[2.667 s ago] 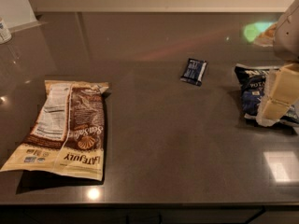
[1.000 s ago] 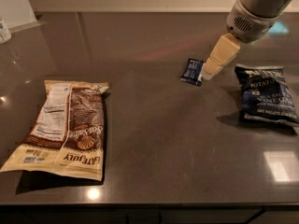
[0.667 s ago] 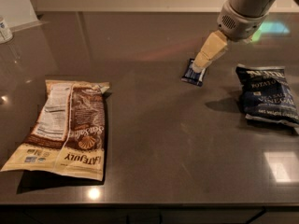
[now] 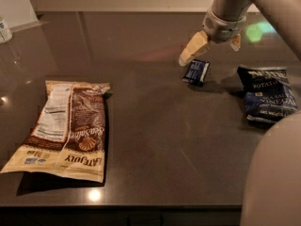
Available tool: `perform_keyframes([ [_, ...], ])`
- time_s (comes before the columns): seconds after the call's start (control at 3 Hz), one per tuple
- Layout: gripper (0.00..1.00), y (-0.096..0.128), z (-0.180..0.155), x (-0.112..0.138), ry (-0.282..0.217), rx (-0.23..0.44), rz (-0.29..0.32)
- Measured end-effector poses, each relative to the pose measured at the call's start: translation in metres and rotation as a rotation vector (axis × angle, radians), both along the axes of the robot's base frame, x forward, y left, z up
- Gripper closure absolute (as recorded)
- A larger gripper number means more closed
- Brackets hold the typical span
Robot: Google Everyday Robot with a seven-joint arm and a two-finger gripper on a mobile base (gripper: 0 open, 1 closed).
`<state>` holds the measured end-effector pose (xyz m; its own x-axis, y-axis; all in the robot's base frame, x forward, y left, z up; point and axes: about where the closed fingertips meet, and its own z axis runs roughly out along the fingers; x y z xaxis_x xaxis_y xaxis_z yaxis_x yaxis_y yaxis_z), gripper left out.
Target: Move rxbar blueberry near brown chip bag
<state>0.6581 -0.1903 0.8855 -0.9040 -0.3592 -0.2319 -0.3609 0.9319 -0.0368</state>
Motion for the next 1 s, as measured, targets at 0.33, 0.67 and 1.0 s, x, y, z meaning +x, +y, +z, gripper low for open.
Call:
perform_keyframes([
  [0.33,0.0,0.011,-0.015,0.02,0.024,0.005,-0.055],
  [0.67,0.0,0.019,-0.031,0.03,0.059,-0.009,-0.104],
  [1.0,0.0,0.024,-0.045,0.033,0.094,-0.019,-0.142],
])
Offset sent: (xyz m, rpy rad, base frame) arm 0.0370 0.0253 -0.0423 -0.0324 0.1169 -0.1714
